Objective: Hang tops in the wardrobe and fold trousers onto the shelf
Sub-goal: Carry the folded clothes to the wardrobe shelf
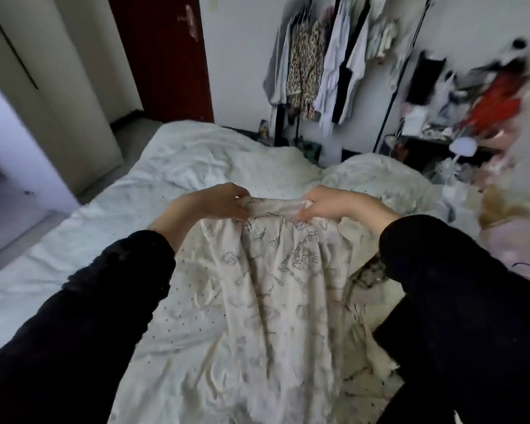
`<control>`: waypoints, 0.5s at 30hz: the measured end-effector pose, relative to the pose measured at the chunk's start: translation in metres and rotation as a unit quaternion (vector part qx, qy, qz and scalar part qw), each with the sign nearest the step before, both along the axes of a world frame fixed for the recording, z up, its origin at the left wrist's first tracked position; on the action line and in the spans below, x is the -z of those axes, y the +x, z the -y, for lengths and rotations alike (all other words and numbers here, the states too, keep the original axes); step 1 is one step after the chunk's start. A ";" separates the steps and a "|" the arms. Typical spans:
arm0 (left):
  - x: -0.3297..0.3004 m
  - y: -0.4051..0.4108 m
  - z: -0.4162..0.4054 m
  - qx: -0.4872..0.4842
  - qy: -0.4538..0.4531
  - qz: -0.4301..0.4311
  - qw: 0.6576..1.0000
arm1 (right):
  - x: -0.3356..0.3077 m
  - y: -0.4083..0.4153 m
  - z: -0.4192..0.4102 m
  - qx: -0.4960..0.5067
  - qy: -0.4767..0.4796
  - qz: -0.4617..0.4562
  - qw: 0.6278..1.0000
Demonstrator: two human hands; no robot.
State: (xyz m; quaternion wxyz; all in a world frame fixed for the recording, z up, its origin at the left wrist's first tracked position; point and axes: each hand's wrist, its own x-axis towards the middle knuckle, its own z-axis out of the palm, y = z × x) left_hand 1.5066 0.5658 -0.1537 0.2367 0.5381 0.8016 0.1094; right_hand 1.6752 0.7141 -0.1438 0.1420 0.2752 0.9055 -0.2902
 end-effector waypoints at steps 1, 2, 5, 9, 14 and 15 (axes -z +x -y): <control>-0.029 -0.010 -0.006 -0.002 0.022 -0.025 0.999 | -0.029 -0.012 -0.005 -0.006 0.031 -0.018 0.999; -0.063 -0.020 -0.012 -0.006 0.050 -0.055 0.997 | -0.062 -0.023 -0.009 -0.009 0.064 -0.043 0.997; -0.130 -0.039 -0.021 -0.019 0.113 -0.119 0.986 | -0.123 -0.045 -0.021 -0.012 0.113 -0.100 0.988; -0.205 -0.050 -0.024 -0.055 0.221 -0.204 0.952 | -0.193 -0.061 -0.025 0.008 0.191 -0.208 0.959; -0.211 -0.047 -0.013 -0.081 0.285 -0.315 0.902 | -0.204 -0.056 -0.011 0.010 0.288 -0.269 0.919; -0.198 -0.044 -0.009 -0.082 0.280 -0.315 0.903 | -0.192 -0.052 -0.006 0.007 0.292 -0.265 0.919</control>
